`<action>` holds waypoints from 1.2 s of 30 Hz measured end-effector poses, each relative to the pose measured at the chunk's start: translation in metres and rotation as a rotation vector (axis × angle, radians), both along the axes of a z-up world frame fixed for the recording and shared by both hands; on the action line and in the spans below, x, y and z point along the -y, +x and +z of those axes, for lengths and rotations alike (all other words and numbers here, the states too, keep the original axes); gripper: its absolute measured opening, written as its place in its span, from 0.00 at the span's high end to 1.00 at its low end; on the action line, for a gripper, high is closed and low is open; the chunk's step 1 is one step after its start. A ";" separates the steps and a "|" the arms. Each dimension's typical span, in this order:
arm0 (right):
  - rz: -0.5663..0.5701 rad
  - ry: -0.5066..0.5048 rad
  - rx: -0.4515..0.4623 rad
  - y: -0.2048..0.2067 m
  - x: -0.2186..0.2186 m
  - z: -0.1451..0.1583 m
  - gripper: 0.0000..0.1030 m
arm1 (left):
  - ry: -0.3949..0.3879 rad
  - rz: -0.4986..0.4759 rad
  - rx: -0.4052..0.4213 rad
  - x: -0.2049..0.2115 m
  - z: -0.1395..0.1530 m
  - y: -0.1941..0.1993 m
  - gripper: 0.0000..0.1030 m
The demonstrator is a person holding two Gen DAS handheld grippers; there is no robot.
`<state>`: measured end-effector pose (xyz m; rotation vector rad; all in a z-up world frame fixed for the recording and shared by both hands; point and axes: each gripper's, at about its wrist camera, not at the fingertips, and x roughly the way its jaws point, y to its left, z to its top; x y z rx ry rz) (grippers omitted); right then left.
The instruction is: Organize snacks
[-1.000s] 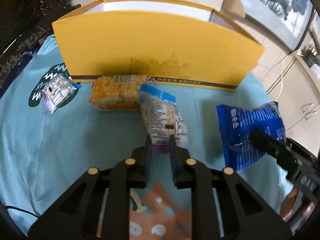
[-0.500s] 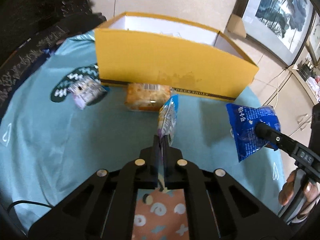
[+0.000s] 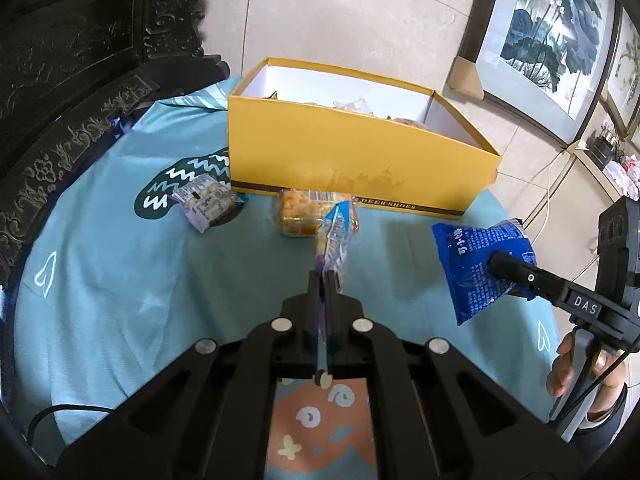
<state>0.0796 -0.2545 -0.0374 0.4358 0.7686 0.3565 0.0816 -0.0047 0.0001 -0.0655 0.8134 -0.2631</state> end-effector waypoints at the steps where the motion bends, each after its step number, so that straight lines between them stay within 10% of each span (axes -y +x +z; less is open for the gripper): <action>1: 0.003 -0.003 -0.001 0.000 -0.001 0.000 0.55 | 0.001 -0.004 0.002 0.000 0.001 0.000 0.98; 7: 0.060 -0.083 -0.070 0.011 -0.015 -0.017 0.52 | 0.016 -0.010 -0.019 0.001 -0.007 0.002 0.98; 18: -0.023 -0.366 -0.117 0.009 -0.027 -0.022 0.09 | 0.037 -0.012 -0.085 -0.003 -0.031 0.013 0.95; 19: -0.020 -0.411 -0.103 0.007 -0.027 -0.017 0.09 | 0.043 -0.015 -0.086 -0.003 -0.031 0.013 0.77; 20: -0.015 -0.427 -0.092 0.005 -0.023 -0.014 0.08 | 0.052 -0.011 -0.079 -0.004 -0.031 0.014 0.35; 22: 0.003 -0.487 -0.045 -0.003 -0.023 -0.005 0.03 | 0.059 0.008 -0.040 -0.007 -0.027 0.012 0.11; 29: 0.193 -0.759 0.107 -0.007 -0.044 0.006 0.01 | 0.083 0.011 -0.077 -0.003 -0.040 0.036 0.11; 36: 0.207 -0.726 0.122 0.003 -0.045 0.000 0.01 | 0.234 -0.044 -0.125 0.021 -0.070 0.049 0.11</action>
